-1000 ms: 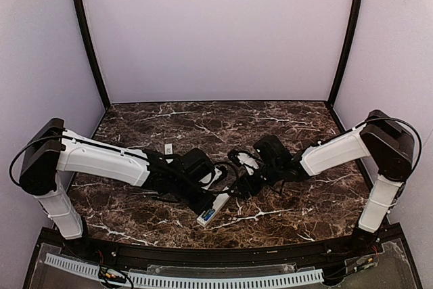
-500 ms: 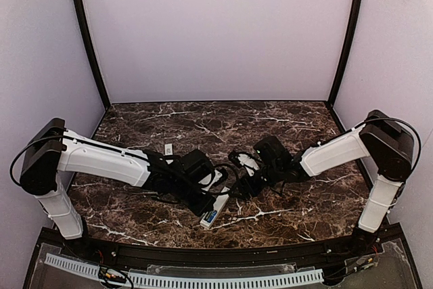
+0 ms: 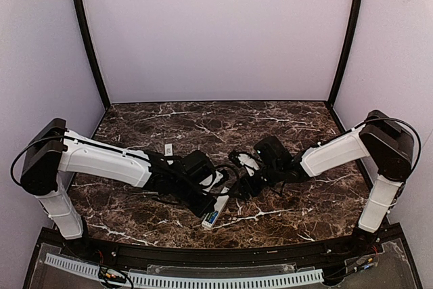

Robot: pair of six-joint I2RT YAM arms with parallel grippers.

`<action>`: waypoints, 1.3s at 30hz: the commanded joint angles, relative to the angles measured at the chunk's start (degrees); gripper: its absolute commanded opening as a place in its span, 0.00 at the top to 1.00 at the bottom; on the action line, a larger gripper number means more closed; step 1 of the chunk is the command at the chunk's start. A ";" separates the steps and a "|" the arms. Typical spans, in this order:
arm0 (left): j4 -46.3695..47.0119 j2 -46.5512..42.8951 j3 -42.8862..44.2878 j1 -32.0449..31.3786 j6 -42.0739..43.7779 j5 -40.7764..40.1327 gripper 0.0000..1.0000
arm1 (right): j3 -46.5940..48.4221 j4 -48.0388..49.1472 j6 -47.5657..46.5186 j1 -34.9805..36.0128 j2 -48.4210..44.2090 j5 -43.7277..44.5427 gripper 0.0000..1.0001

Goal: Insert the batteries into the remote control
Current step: Load the battery into the battery compartment.

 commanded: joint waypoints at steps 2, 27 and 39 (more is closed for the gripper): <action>-9.22 3.66 -1.46 -0.99 0.58 -0.67 0.97 | -1.41 1.40 1.47 -1.16 -1.88 -0.69 0.22; -15.42 0.17 8.99 -0.30 4.14 -10.11 0.78 | -3.25 1.80 3.14 -6.70 -6.53 -4.15 0.19; -11.71 -2.56 6.51 0.16 4.67 -3.70 0.82 | -4.00 1.35 3.09 -7.48 -8.14 -4.20 0.19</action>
